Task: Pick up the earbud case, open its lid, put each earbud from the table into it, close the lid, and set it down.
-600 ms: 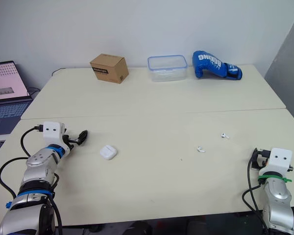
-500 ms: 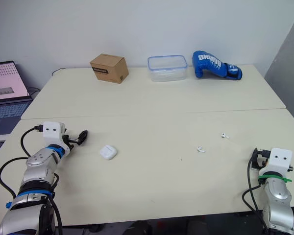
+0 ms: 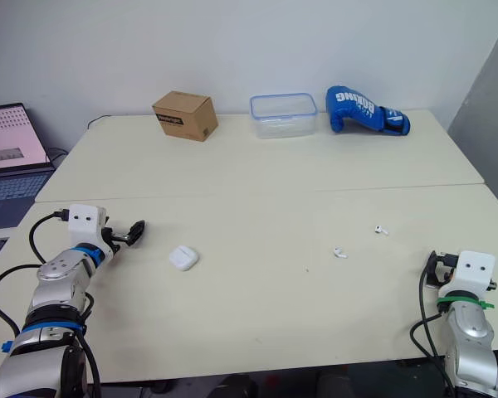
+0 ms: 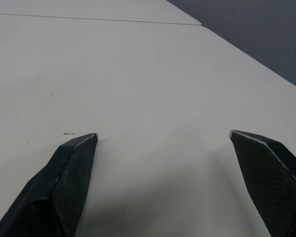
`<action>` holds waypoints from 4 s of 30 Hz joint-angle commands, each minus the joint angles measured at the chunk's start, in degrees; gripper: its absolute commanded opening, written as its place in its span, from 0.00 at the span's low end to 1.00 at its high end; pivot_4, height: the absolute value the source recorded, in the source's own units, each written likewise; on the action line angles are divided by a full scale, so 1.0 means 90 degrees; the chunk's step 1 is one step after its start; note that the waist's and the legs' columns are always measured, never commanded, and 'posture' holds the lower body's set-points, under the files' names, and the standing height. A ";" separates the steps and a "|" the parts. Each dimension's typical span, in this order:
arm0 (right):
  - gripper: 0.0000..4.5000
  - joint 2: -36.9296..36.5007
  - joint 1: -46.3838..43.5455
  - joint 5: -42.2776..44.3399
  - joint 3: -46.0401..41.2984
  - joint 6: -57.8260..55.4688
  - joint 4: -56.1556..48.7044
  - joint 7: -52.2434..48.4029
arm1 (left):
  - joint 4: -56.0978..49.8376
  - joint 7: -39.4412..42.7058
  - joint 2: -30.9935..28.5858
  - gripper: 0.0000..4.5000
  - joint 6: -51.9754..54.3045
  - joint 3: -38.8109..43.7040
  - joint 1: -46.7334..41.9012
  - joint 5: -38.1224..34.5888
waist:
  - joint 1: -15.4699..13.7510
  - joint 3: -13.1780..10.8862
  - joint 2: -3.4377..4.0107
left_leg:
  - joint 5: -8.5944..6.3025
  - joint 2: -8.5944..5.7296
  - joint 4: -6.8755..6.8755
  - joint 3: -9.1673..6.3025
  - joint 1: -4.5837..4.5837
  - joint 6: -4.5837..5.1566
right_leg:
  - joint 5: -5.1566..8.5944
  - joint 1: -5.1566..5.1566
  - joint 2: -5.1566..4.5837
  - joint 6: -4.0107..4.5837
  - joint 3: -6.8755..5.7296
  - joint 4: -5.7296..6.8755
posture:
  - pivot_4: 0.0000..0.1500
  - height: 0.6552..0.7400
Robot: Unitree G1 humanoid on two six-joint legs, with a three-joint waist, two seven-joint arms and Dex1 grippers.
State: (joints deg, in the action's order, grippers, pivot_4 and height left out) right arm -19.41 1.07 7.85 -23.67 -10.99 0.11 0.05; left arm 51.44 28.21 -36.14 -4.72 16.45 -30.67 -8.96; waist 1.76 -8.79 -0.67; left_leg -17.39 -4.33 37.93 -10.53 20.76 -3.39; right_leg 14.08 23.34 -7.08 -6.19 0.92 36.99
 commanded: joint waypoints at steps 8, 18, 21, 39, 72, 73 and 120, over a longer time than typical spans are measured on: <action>1.00 -0.0124 -0.0327 0.0029 0.0104 -0.0249 -0.0500 -0.0093 | -0.1522 0.0990 -0.0391 0.99 0.0527 0.0225 0.0477 -0.0583 | 0.0026 -0.0002 0.0003 | 0.0000 0.0001 -0.0001 0.0002 0.0001 0.0000 | 0.0000 0.0002 0.0000 0.0000 0.0003 0.0000 | 1.00 1.00; 1.00 -0.1007 -0.2515 0.1431 0.2093 -0.0748 -0.0505 -0.4272 | -0.6149 0.2350 -0.1456 0.99 0.4035 0.0075 0.2477 -0.2156 | 0.0224 -0.0017 0.0026 | -0.0007 0.0012 -0.0015 0.0006 0.0002 0.0012 | 0.0003 0.0009 0.0005 0.0004 0.0005 -0.0005 | 1.00 1.00; 1.00 -0.0938 -0.2925 0.1700 0.2560 -0.1042 -0.0492 -0.4924 | -0.6743 0.2333 -0.1450 0.99 0.4436 0.0068 0.2706 -0.2319 | 0.0146 -0.0021 0.0027 | -0.0009 0.0008 -0.0012 0.0002 0.0004 0.0015 | 0.0004 0.0008 0.0002 0.0006 0.0003 -0.0005 | 1.00 1.00; 1.00 -0.0763 -0.3543 0.1568 0.4522 -0.2352 -0.1906 -0.5792 | -0.6191 0.1789 -0.0758 0.99 0.4173 -0.1212 0.2610 -0.1153 | -0.0015 -0.0026 0.0024 | -0.0001 0.0004 -0.0007 -0.0002 0.0011 0.0000 | 0.0004 0.0021 0.0000 0.0008 0.0002 -0.0002 | 1.00 1.00; 1.00 0.0300 -0.4119 0.4840 0.2001 -0.6094 -0.2121 -0.3055 | -0.0222 0.2225 0.0526 0.61 -0.7826 -0.3186 -0.2400 0.1476 | 0.0010 -0.0033 0.0011 | 0.0002 0.0003 -0.0005 0.0008 0.0024 -0.0005 | -0.0009 0.0030 -0.0005 0.0021 0.0000 -0.0009 | 1.00 1.00; 1.00 0.0304 -0.4120 0.4744 0.2100 -0.6010 -0.2087 -0.3038 | -0.0084 0.2231 0.0554 0.61 -0.7916 -0.3242 -0.2495 0.1486 | 0.0019 -0.0033 0.0012 | 0.0002 0.0003 -0.0004 0.0007 0.0024 -0.0005 | -0.0009 0.0030 -0.0003 0.0020 -0.0002 -0.0008 | 1.00 1.00; 0.19 -0.1466 -0.4511 0.0916 0.4578 -0.3257 -0.0923 -0.3788 | -0.1960 0.4853 0.0586 0.72 -0.1634 -0.3771 -0.2771 -0.0819 | 0.0230 -0.0036 0.0010 | 0.0002 0.0000 -0.0006 -0.0005 0.0028 -0.0003 | 0.0007 0.0034 0.0004 -0.0004 -0.0005 -0.0001 | 1.00 1.00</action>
State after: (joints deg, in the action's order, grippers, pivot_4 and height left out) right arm -32.31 -37.21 17.93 15.68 -43.52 -4.48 -31.25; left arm 36.72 70.40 -30.56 -23.83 -18.00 -54.14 -16.27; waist 3.83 -9.12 -0.57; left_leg -17.36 -4.32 37.88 -10.58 21.01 -3.41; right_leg 14.15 23.65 -7.03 -6.23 0.87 36.98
